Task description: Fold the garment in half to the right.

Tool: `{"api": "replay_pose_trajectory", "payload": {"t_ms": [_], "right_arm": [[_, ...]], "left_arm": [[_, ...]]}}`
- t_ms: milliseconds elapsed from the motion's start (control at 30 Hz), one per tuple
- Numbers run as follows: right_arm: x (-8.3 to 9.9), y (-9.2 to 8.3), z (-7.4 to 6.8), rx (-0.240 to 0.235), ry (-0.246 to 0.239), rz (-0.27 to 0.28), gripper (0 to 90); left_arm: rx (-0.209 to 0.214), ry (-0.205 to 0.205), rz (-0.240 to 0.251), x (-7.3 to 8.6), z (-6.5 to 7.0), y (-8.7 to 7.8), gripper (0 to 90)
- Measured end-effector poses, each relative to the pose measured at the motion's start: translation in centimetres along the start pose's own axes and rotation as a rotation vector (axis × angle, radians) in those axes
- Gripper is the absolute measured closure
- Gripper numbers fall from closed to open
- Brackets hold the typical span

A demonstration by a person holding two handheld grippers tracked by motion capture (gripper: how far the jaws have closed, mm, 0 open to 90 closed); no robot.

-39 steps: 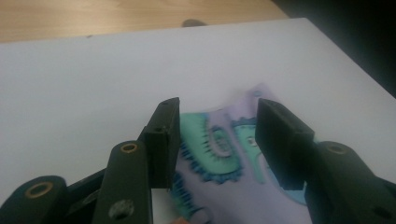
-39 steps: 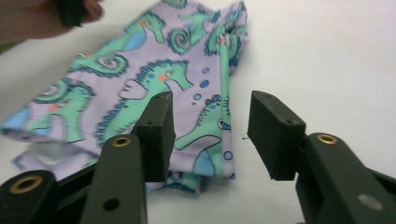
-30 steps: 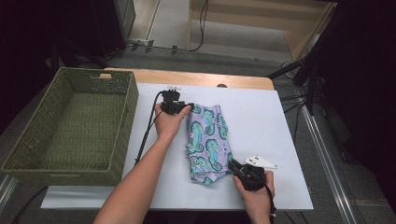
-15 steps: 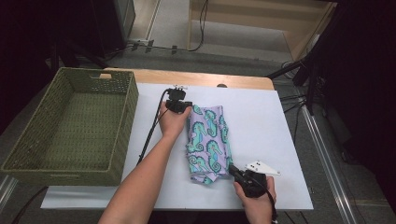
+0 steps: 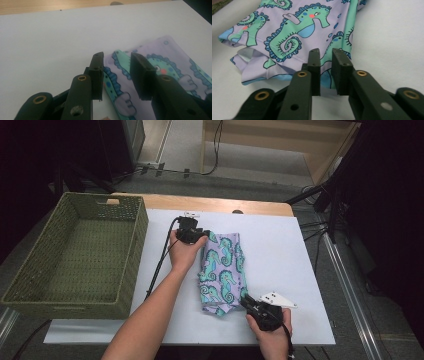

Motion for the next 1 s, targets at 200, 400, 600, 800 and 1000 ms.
{"api": "replay_pose_trajectory", "payload": {"t_ms": [200,400,600,800,1000], "right_arm": [[-0.5,-0.8,0.4,-0.008,-0.010,0.049,58.0],[-0.8,-1.1,1.5,0.003,0.003,0.058,58.2],[-0.8,-0.8,1.7,-0.005,0.006,0.044,60.4],[-0.5,-0.4,2.0,-0.003,0.019,0.010,65.6],[-0.1,0.2,2.1,-0.031,0.021,-0.043,79.6]], "left_arm": [[0.024,0.037,0.016,1.0,0.8,-2.7,62.9],[0.047,0.066,0.007,3.5,1.6,-5.4,62.9],[0.092,0.093,0.010,5.6,2.5,-7.7,64.3],[0.143,0.112,-0.013,7.4,3.9,-9.3,58.8],[0.151,0.121,-0.041,8.6,3.9,-8.9,66.0]]}}
Point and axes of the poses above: each handheld gripper's, and its own axes: y roughly forward along the jaws, x roughly out of its underside, z roughly to its right, the point moved 3 cm from there along y, roughly forward along the jaws, and after that the axes turned 10 degrees about z, right-handed, at the moved point
